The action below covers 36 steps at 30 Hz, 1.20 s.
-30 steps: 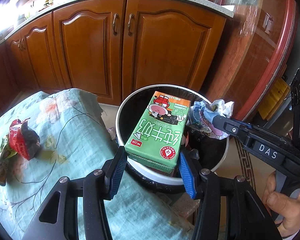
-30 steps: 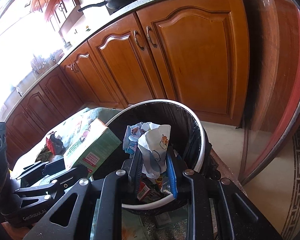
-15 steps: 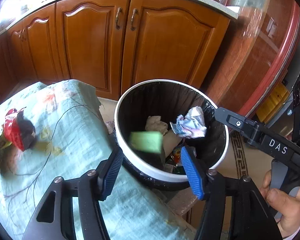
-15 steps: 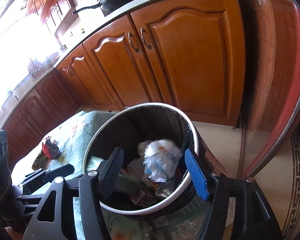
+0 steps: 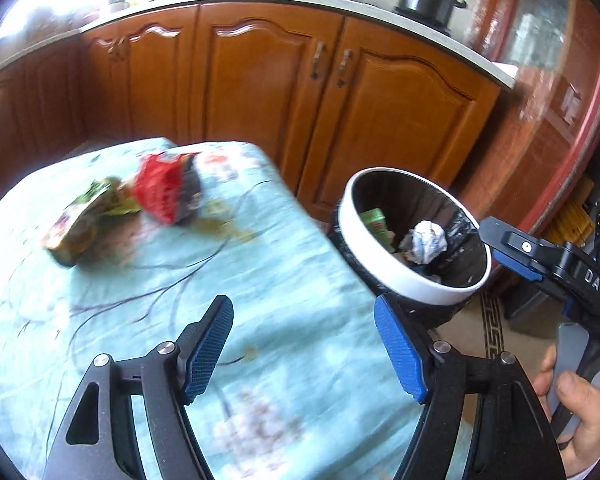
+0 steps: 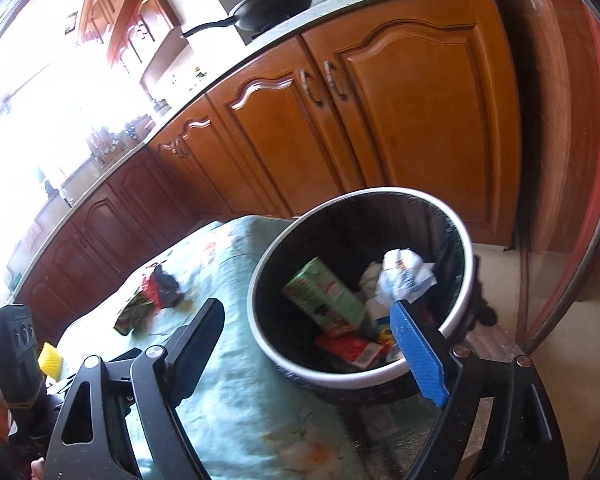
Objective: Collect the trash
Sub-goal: 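Move both open tools back toward the green pouch and red packet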
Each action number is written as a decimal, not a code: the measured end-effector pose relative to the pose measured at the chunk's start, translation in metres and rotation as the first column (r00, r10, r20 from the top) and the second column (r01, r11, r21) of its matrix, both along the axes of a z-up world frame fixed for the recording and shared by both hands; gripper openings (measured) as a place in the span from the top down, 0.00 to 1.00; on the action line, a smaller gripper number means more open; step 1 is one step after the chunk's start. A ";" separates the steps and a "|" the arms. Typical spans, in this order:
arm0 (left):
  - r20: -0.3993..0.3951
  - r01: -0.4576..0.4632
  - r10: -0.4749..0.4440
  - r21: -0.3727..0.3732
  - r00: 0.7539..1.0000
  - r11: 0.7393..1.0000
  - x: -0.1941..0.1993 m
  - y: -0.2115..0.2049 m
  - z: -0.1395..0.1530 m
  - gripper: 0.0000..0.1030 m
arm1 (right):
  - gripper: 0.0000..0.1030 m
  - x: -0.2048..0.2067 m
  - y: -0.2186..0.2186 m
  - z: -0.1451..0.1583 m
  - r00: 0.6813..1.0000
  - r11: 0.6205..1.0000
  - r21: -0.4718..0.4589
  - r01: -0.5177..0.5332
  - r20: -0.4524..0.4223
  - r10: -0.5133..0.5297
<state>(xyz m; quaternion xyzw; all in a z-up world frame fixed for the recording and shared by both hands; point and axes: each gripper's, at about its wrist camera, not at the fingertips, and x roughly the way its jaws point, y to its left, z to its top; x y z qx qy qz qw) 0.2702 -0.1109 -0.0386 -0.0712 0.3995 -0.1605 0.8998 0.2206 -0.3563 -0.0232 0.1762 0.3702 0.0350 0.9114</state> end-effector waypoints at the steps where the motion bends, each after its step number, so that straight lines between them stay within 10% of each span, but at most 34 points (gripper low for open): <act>1: -0.004 -0.017 0.017 -0.008 1.000 1.000 -0.004 0.008 0.000 0.29 | 0.15 -0.001 0.007 0.000 1.000 1.000 0.004 -0.012 0.001 0.012; 20: -0.049 -0.208 0.206 -0.036 0.977 0.978 -0.033 0.111 -0.007 0.29 | 0.13 0.014 0.123 -0.020 0.970 0.972 0.009 -0.236 -0.061 0.236; 36: -0.053 -0.263 0.262 0.001 0.963 0.965 0.032 0.151 -0.006 0.28 | 0.13 0.076 0.166 -0.032 0.941 0.946 0.007 -0.324 -0.100 0.323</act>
